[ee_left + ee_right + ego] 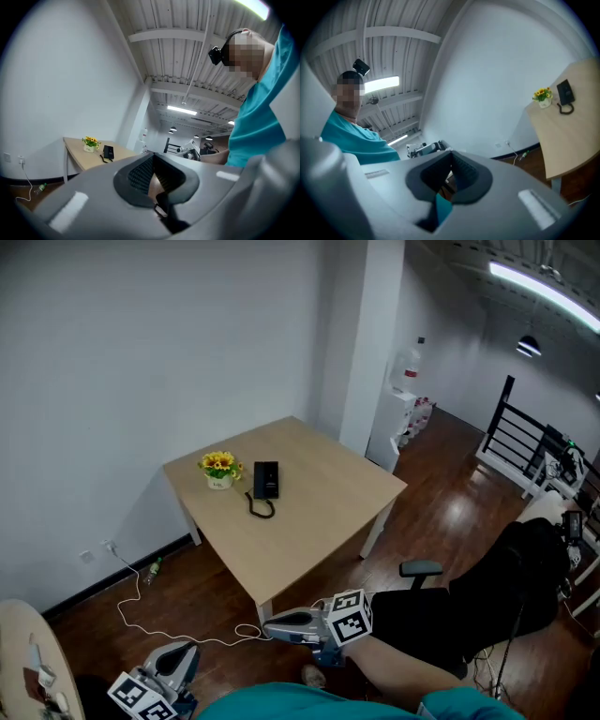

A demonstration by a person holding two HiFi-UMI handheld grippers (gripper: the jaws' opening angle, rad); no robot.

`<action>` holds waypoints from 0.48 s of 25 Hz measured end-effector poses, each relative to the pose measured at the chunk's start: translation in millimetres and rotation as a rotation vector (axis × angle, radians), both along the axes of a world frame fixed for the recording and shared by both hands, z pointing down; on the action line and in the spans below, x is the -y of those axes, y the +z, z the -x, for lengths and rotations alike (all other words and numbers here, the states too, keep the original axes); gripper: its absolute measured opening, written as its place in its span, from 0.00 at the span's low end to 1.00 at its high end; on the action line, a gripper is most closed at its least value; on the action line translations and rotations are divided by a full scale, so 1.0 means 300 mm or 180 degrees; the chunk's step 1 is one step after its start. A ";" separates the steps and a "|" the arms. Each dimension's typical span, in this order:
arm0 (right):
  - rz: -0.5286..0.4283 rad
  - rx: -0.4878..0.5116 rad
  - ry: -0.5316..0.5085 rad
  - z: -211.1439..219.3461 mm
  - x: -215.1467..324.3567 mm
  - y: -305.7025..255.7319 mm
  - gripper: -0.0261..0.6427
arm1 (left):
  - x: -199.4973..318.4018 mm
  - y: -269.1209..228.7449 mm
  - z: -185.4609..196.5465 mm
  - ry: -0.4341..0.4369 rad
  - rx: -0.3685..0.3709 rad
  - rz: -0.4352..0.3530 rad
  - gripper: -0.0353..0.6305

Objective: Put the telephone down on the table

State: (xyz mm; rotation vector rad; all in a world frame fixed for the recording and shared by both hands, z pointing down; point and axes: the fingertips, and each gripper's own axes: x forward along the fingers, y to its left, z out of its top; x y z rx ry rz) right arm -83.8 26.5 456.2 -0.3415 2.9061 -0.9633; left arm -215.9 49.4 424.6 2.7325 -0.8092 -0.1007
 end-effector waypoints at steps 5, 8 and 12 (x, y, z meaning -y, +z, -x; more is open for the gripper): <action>-0.0027 -0.0018 -0.0086 0.063 -0.185 -0.022 0.04 | -0.125 0.020 -0.004 0.0136 -0.0070 0.0121 0.06; -0.0040 0.0017 -0.0063 0.032 -0.247 -0.029 0.04 | -0.182 0.030 -0.039 0.0151 -0.0073 0.0097 0.06; -0.0071 0.0049 -0.0059 -0.067 -0.301 -0.031 0.04 | -0.220 0.050 -0.128 -0.0008 -0.0141 0.0152 0.06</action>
